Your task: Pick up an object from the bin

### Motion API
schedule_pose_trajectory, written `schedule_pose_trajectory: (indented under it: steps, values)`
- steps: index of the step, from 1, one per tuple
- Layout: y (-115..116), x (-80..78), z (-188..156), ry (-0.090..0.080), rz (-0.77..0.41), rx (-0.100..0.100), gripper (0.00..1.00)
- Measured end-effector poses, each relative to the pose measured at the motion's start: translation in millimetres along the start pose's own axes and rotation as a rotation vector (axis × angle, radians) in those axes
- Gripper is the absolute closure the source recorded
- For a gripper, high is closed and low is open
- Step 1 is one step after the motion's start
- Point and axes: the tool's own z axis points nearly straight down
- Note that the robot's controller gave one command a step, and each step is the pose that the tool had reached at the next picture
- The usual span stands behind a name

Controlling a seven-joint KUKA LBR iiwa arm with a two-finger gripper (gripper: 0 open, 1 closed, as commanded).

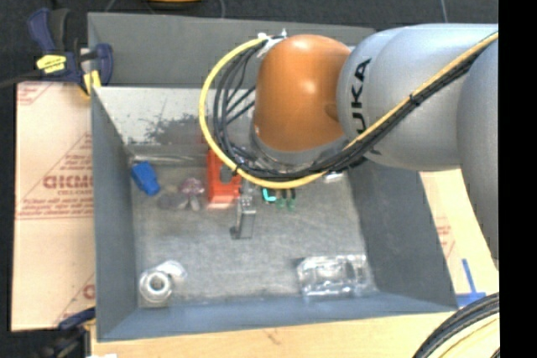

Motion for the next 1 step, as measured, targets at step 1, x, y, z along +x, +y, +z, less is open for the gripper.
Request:
schedule_pose_trajectory:
  steps: [1]
  values:
    - [66.1,5.8,7.0,-0.005,-0.002,-0.004,0.00]
